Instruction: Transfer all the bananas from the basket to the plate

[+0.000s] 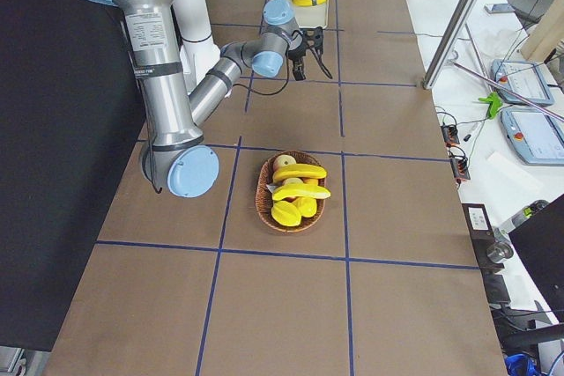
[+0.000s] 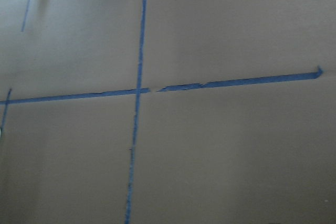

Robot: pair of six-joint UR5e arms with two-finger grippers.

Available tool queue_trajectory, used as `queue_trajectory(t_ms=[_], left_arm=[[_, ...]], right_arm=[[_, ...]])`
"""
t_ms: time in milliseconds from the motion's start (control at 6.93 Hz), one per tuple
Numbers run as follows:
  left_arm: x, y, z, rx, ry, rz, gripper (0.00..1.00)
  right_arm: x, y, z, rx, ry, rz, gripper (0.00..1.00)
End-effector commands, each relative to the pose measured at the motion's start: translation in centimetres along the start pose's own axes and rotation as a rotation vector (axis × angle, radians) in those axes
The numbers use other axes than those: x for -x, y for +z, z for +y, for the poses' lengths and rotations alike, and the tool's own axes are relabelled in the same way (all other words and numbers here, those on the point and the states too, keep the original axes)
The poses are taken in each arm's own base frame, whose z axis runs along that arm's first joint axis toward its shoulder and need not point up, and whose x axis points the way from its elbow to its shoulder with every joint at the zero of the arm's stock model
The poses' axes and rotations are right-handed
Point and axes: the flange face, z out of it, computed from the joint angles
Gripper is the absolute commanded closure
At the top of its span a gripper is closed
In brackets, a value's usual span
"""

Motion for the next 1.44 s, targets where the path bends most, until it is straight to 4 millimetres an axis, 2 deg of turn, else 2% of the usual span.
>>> queue_trajectory(t_ms=[0,144,288,433,721,1154,1298], left_arm=[[4.3,0.3,0.9,-0.015,0.027,-0.080,1.00],[6.0,0.2,1.6,-0.021,0.016,-0.111,1.00],[6.3,0.2,1.7,-0.021,0.014,-0.117,0.85],[6.6,0.6,1.8,-0.016,0.013,-0.124,0.02],[6.1,0.5,1.7,-0.015,0.018,-0.111,0.00],[4.8,0.1,1.8,0.007,0.024,-0.076,0.00],[4.6,0.0,1.8,0.007,0.027,-0.073,0.00]], right_arm=[[-3.1,0.1,-0.9,0.018,-0.046,0.107,0.00],[-4.3,-0.1,-1.2,0.025,-0.054,0.120,0.00],[-5.8,-0.8,-1.9,0.033,-0.042,0.127,0.00],[-7.8,-1.6,-2.5,0.045,-0.043,0.143,0.00],[-14.1,-2.2,-1.8,0.081,-0.079,0.230,0.00],[-20.8,-2.2,0.1,0.144,-0.109,0.325,0.00],[-23.2,-3.2,0.2,0.157,-0.164,0.352,0.00]])
